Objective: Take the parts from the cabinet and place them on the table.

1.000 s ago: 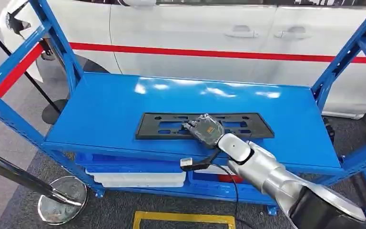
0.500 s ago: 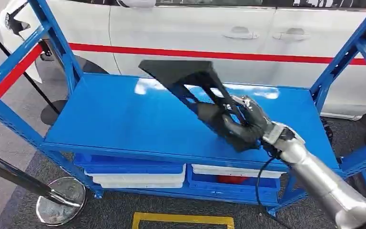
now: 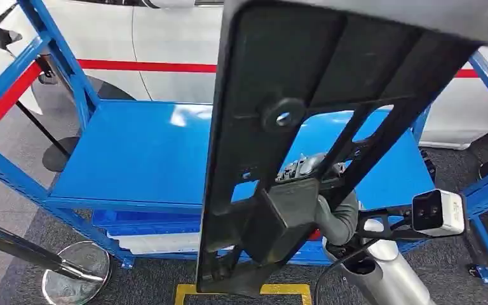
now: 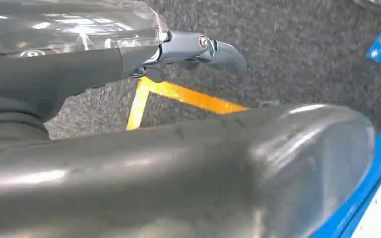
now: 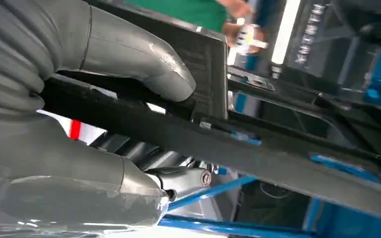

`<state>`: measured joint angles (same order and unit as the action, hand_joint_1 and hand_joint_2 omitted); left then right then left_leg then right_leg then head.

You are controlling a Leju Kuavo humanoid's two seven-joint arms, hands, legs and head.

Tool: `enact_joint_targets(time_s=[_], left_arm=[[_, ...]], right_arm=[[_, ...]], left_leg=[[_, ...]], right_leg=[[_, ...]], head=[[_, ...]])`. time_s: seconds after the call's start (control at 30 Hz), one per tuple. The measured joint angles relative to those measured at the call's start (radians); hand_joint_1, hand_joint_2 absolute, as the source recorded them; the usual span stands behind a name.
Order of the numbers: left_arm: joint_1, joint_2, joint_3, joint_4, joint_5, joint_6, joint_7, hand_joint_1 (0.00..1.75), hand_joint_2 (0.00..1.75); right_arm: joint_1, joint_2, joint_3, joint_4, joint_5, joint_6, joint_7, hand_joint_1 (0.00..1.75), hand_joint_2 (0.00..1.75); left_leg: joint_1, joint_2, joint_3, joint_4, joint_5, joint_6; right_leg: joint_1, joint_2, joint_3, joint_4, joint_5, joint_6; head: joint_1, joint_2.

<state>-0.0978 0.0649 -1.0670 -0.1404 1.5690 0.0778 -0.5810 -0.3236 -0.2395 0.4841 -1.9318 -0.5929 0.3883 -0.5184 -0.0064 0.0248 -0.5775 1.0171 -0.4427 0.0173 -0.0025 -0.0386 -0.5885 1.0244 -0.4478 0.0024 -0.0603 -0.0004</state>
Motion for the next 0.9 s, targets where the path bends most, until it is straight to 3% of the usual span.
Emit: enact_joint_targets(time_s=[0.07,0.1,0.13,0.17,0.23,0.27,0.3,0.33,0.37,0.43,0.47,0.6,0.63,0.7,0.73,0.77,0.8,0.83,0.87,0.9], left_arm=[[-0.001,0.002,0.0,0.0,0.0,0.002,0.013,0.0,0.0],[-0.002,0.003,0.0,0.0,0.0,0.004,0.018,0.0,0.0],[-0.003,0.005,0.001,0.0,0.0,0.006,0.024,0.0,0.0],[-0.004,0.005,0.002,0.0,0.0,0.008,0.027,0.0,0.0],[-0.003,0.01,0.003,0.001,0.0,0.01,0.033,0.0,0.0],[-0.003,0.011,0.003,0.001,0.0,0.01,0.034,0.0,0.0],[-0.002,0.012,0.003,0.001,0.0,0.009,0.034,0.0,0.0],[-0.002,0.013,0.003,0.001,0.0,0.01,0.034,0.0,0.0],[-0.002,0.016,0.003,0.001,0.0,0.009,0.034,0.0,0.0],[-0.003,0.021,0.003,0.001,-0.001,0.01,0.037,0.0,0.0],[-0.005,0.023,0.002,0.001,-0.001,0.011,0.042,0.0,0.0],[0.0,0.027,0.002,0.002,-0.001,0.022,0.059,0.0,0.0],[-0.003,0.027,0.001,0.002,-0.001,0.026,0.063,0.0,0.0],[-0.003,0.029,0.0,0.002,-0.001,0.031,0.067,0.0,0.0],[-0.001,0.03,-0.001,0.002,0.0,0.033,0.069,0.0,0.0],[-0.001,0.031,-0.002,0.003,-0.001,0.034,0.069,0.0,0.0],[0.0,0.032,-0.003,0.003,-0.001,0.034,0.07,0.0,0.0],[0.001,0.032,-0.004,0.003,0.0,0.037,0.071,0.0,0.0],[0.001,0.033,-0.005,0.003,0.0,0.038,0.071,0.0,0.0],[0.001,0.034,-0.006,0.004,0.0,0.039,0.072,0.0,0.0]], right_arm=[[-0.004,0.0,0.005,-0.006,-0.011,-0.021,0.005,1.64,1.75],[-0.006,0.0,0.008,-0.005,-0.017,-0.029,0.004,1.64,1.75],[-0.012,-0.008,0.016,-0.002,-0.022,-0.037,-0.004,1.64,1.75],[-0.021,-0.013,0.027,0.002,-0.028,-0.045,-0.016,1.64,1.75],[-0.032,-0.021,0.047,0.016,-0.032,-0.065,-0.034,1.64,1.75],[-0.036,-0.023,0.056,0.022,-0.035,-0.077,-0.041,1.64,1.75],[-0.039,-0.024,0.065,0.027,-0.036,-0.098,-0.051,1.64,1.75],[-0.046,-0.024,0.077,0.032,-0.037,-0.124,-0.065,1.64,1.75],[-0.054,-0.024,0.089,0.036,-0.037,-0.148,-0.075,1.64,1.75],[-0.065,-0.025,0.101,0.039,-0.036,-0.182,-0.092,1.64,1.75],[-0.066,-0.026,0.105,0.039,-0.035,-0.193,-0.1,1.64,1.75],[-0.064,-0.026,0.122,0.04,-0.04,-0.217,-0.123,1.64,1.75],[-0.062,-0.026,0.124,0.04,-0.042,-0.219,-0.13,1.64,1.75],[-0.062,-0.026,0.127,0.04,-0.042,-0.222,-0.137,1.64,1.75],[-0.06,-0.025,0.13,0.04,-0.042,-0.228,-0.141,1.64,1.75],[-0.059,-0.025,0.132,0.04,-0.042,-0.234,-0.143,1.64,1.75],[-0.057,-0.025,0.137,0.04,-0.041,-0.236,-0.143,1.64,1.75],[-0.056,-0.025,0.143,0.04,-0.041,-0.237,-0.144,1.64,1.75],[-0.054,-0.025,0.145,0.04,-0.041,-0.238,-0.145,1.64,1.75],[-0.054,-0.025,0.146,0.04,-0.041,-0.238,-0.146,1.64,1.75]], left_leg=[[0.001,0.013,0.003,-0.004,0.003,-0.008],[-0.004,0.016,0.003,-0.003,0.001,-0.015],[0.002,0.002,-0.004,0.011,-0.019,-0.023],[0.004,-0.01,-0.019,0.054,-0.06,-0.03],[0.009,-0.017,-0.077,0.209,-0.152,-0.041],[0.01,-0.017,-0.099,0.271,-0.178,-0.045],[0.012,-0.017,-0.103,0.294,-0.18,-0.047],[0.015,-0.017,-0.084,0.269,-0.161,-0.049],[0.018,-0.017,-0.043,0.2,-0.126,-0.049],[0.023,-0.028,0.069,0.016,-0.065,-0.047],[0.017,-0.038,0.074,-0.006,-0.074,-0.038],[0.013,-0.031,0.058,-0.008,-0.047,-0.006],[0.017,-0.02,0.057,-0.012,-0.034,0.003],[0.015,-0.015,0.034,-0.012,-0.018,0.018],[0.014,-0.012,0.021,-0.011,-0.009,0.018],[0.012,-0.009,0.009,-0.01,-0.001,0.019],[0.011,-0.007,-0.004,-0.007,0.006,0.018],[0.01,-0.006,-0.016,-0.005,0.013,0.016],[0.009,-0.004,-0.027,-0.001,0.018,0.015],[0.008,-0.003,-0.037,0.002,0.023,0.013]], right_leg=[[0.002,0.015,-0.004,-0.002,0.004,-0.006],[-0.008,0.019,-0.004,-0.013,0.013,-0.013],[-0.01,0.019,-0.005,-0.019,0.02,-0.016],[-0.011,0.021,-0.01,-0.02,0.025,-0.024],[-0.01,0.028,-0.02,-0.02,0.032,-0.027],[-0.009,0.031,-0.026,-0.018,0.036,-0.026],[-0.01,0.034,-0.032,-0.017,0.041,-0.024],[-0.01,0.038,-0.039,-0.016,0.046,-0.021],[-0.011,0.042,-0.045,-0.013,0.05,-0.018],[-0.012,0.047,-0.055,-0.004,0.057,-0.009],[-0.007,0.049,-0.06,0.0,0.061,-0.003],[-0.01,0.055,-0.063,-0.008,0.083,0.026],[-0.016,0.052,-0.071,0.004,0.067,0.029],[-0.016,0.047,-0.108,0.1,-0.04,0.034],[-0.017,0.046,-0.133,0.188,-0.1,0.038],[-0.017,0.046,-0.149,0.257,-0.134,0.04],[-0.017,0.045,-0.151,0.298,-0.143,0.041],[-0.017,0.044,-0.13,0.291,-0.128,0.04],[-0.016,0.044,-0.09,0.247,-0.1,0.037],[-0.015,0.043,-0.032,0.167,-0.069,0.032]], head=[[0.0,0.0],[0.0,0.0],[0.0,0.0],[0.0,0.0],[0.0,0.0],[0.0,0.0],[0.0,0.0],[0.0,0.0],[0.0,0.0],[0.0,0.0],[0.0,0.0],[0.0,0.0],[0.0,0.0],[0.0,0.0],[0.0,0.0],[0.0,0.0],[0.0,0.0],[0.0,0.0],[0.0,0.0],[0.0,0.0]])
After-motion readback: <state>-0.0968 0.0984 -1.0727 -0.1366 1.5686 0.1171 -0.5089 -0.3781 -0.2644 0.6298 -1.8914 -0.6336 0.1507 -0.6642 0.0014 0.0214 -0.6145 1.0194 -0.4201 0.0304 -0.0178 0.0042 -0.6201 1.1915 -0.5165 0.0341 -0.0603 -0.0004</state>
